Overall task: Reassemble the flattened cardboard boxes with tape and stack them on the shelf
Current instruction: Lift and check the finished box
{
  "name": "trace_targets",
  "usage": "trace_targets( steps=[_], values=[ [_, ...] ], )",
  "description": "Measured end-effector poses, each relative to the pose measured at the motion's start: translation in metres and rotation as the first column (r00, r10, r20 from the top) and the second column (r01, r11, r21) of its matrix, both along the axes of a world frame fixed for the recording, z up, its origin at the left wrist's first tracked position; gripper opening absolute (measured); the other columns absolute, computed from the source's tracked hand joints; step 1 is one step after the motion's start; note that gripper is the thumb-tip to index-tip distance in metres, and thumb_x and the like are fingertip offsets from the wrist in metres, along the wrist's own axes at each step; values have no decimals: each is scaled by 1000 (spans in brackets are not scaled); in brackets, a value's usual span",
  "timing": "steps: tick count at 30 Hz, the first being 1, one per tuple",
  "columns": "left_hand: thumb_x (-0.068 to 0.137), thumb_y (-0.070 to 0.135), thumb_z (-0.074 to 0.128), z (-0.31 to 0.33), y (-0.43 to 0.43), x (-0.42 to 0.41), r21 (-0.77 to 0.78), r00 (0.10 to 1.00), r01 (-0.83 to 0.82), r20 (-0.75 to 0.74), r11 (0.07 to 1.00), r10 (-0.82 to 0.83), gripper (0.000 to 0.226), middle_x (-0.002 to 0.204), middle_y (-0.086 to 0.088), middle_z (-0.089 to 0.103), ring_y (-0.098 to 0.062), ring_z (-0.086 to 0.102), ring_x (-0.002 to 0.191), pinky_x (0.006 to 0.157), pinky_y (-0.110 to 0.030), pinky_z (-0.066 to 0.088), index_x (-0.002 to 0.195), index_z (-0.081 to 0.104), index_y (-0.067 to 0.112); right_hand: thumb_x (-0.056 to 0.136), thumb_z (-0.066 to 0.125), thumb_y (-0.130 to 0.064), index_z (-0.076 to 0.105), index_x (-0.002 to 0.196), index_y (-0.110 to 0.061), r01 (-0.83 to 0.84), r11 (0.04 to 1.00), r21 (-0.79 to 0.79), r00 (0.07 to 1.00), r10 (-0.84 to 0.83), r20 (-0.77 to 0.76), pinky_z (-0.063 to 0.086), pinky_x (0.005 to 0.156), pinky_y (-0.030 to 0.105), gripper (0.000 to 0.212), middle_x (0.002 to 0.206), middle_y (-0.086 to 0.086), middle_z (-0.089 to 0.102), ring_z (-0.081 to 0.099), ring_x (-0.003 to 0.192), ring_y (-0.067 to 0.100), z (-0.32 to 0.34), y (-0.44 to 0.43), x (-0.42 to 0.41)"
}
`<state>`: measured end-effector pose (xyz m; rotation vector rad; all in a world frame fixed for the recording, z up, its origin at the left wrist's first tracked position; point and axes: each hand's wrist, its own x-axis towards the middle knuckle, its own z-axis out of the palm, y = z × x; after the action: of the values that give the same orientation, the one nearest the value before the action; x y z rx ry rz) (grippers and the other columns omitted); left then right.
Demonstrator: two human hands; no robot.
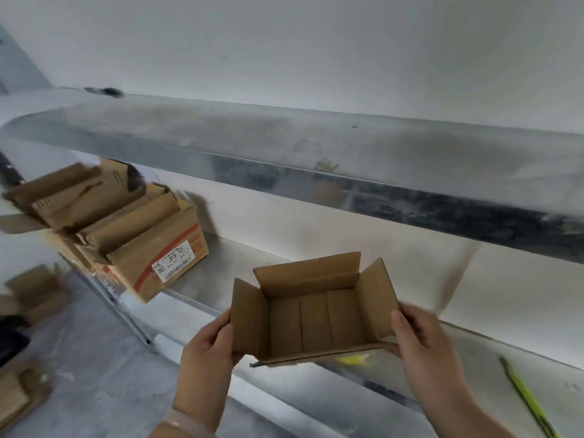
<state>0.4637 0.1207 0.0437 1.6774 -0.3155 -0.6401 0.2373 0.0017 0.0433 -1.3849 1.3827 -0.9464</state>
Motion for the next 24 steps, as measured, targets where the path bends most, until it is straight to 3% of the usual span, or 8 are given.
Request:
trace_targets(
  steps=[3, 5, 9, 13, 15, 18, 21, 24],
  values=[
    [96, 20, 55, -7, 15, 49, -1, 999, -22, -30, 1000, 22, 19, 102, -1, 71, -23, 66, 93, 84, -46, 57, 100, 69, 32, 100, 48, -34, 60, 110, -28, -86, 996, -16, 992, 84, -92, 44, 64, 19, 17, 87, -18, 58, 56, 77, 0, -3, -3, 66],
    [96, 20, 55, -12, 23, 82, 17, 998, -32, -47, 999, 33, 21, 103, 1, 69, -21, 65, 91, 82, -45, 58, 111, 69, 27, 100, 47, -36, 61, 116, -26, -96, 995, 4, 987, 96, -129, 43, 61, 22, 24, 88, -15, 62, 60, 77, 6, -8, -4, 112],
    [98, 19, 51, -21, 28, 145, 8, 988, -93, -124, 996, 94, 26, 106, 0, 67, -21, 64, 92, 80, -41, 58, 120, 65, 23, 100, 43, -42, 61, 119, -25, -137, 988, 70, 973, 147, -178, 51, 81, 36, 31, 100, -2, 66, 63, 91, 19, -20, -9, 198],
    [98, 27, 48, -25, 22, 192, -26, 969, -148, -202, 989, 140, 28, 104, 6, 62, -27, 59, 103, 93, -52, 51, 123, 60, 23, 91, 45, -49, 63, 110, -22, -203, 967, 153, 977, 211, -39, 48, 97, 48, 38, 107, 7, 66, 62, 104, 27, -24, -17, 270],
    [98, 28, 49, -27, 20, 206, -53, 959, -158, -248, 986, 141, 25, 105, 7, 62, -26, 60, 103, 96, -52, 49, 120, 60, 25, 92, 49, -50, 54, 131, -20, -137, 973, 188, 990, 140, 1, 42, 105, 50, 49, 126, 7, 60, 54, 121, 32, -34, -14, 294],
    [97, 26, 51, -34, 23, 222, -50, 948, -138, -297, 989, 118, 20, 110, 5, 64, -20, 61, 100, 95, -48, 50, 116, 59, 27, 96, 48, -53, 45, 134, -26, 18, 949, 316, 999, -30, 34, 49, 97, 51, 47, 130, 2, 55, 58, 114, 26, -57, 13, 314],
    [94, 23, 58, -44, 24, 236, -35, 937, -91, -341, 995, 73, 27, 121, -1, 60, -26, 60, 108, 94, -48, 51, 121, 56, 25, 99, 40, -51, 44, 123, -31, -144, 882, 449, 987, 97, 125, 55, 77, 31, 31, 123, -4, 56, 62, 104, 18, -64, 37, 340],
    [91, 19, 63, -49, 22, 243, -55, 924, -12, -383, 998, -10, 33, 128, 1, 56, -26, 57, 113, 95, -49, 50, 122, 54, 26, 98, 38, -56, 38, 137, -37, -241, 853, 463, 969, 180, 171, 49, 100, 38, 44, 142, -5, 47, 53, 125, 23, -62, 33, 357]
  ],
)
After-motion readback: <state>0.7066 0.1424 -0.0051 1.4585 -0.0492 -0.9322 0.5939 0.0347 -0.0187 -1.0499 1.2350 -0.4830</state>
